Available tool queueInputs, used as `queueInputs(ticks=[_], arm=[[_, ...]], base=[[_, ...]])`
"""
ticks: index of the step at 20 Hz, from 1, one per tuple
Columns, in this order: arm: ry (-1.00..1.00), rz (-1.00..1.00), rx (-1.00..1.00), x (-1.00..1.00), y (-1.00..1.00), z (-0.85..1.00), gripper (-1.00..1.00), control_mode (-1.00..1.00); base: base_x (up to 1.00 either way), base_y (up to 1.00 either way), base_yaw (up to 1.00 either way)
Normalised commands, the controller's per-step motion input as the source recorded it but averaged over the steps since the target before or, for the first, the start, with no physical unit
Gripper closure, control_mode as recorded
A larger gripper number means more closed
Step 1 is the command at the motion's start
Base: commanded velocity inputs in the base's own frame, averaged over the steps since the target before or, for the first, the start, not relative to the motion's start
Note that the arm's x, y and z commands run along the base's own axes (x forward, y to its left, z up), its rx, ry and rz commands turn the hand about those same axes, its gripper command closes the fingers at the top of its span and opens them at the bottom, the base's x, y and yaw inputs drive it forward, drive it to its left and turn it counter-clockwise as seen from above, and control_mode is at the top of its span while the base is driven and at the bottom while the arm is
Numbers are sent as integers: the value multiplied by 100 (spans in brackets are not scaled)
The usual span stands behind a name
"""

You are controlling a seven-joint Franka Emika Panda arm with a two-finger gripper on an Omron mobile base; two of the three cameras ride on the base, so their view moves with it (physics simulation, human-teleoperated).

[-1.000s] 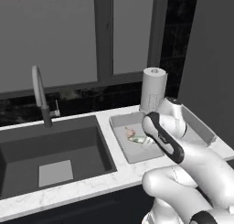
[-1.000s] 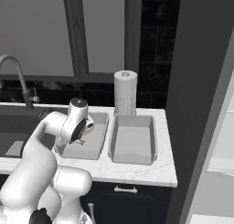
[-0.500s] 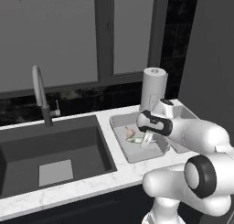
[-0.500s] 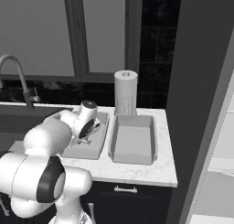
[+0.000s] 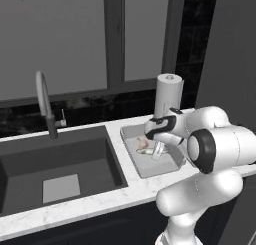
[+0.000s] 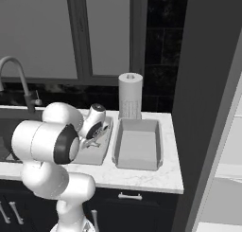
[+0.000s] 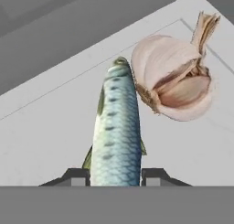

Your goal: Place one garlic and one fish in each tupperware on the nearby counter, to pack two identical lunches.

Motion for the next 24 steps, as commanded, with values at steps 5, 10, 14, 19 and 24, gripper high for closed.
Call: queueInputs(ticks=[5, 10, 14, 19, 24], arm=[[1, 1, 0, -9, -2, 19, -100, -100], [-5, 0, 0, -71, 0, 91, -100, -100], [-7, -8, 0, -58, 5, 64, -100, -100], [0, -1, -5, 13, 0, -28, -100, -100], [0, 0, -5, 77, 0, -61, -100, -100]], base=[[0, 0, 0], [0, 0, 0], [0, 0, 0], [0, 0, 0], [0, 0, 0]])
